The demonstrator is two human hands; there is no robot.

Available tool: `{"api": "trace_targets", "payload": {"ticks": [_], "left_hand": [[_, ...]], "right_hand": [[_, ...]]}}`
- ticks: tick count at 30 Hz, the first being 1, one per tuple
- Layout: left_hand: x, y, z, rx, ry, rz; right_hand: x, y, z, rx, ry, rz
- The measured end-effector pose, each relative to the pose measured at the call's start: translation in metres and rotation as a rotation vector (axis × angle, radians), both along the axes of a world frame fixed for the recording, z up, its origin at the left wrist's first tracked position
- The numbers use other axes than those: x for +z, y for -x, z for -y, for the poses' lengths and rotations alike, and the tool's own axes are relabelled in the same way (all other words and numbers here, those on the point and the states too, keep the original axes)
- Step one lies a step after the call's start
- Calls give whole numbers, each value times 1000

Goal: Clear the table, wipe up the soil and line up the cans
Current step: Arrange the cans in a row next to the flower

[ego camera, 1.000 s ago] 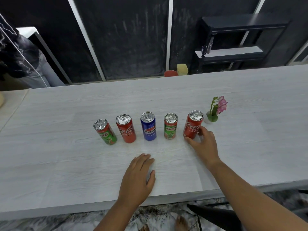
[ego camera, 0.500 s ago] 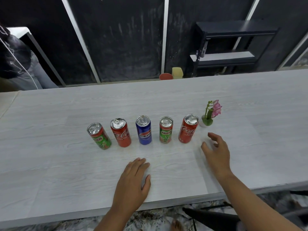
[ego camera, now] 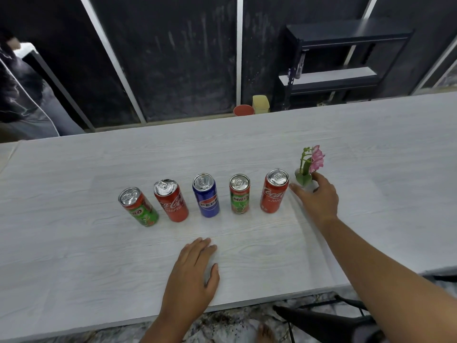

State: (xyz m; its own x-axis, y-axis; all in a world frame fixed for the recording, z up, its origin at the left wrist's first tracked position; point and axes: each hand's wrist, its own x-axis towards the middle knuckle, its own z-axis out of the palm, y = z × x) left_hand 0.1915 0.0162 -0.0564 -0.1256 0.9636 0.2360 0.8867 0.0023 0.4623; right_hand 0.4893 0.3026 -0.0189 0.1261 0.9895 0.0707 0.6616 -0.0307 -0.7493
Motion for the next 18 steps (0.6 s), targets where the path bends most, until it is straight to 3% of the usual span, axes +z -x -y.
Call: {"api": "trace_targets", "payload": {"ticks": [8, 18], "left_hand": [[3, -1, 0, -8, 6, 9], [7, -3, 1, -6, -11, -6]], "right_hand": [[2, 2, 2, -24, -51, -4], [5, -15, 37, -58, -27, -193]]}}
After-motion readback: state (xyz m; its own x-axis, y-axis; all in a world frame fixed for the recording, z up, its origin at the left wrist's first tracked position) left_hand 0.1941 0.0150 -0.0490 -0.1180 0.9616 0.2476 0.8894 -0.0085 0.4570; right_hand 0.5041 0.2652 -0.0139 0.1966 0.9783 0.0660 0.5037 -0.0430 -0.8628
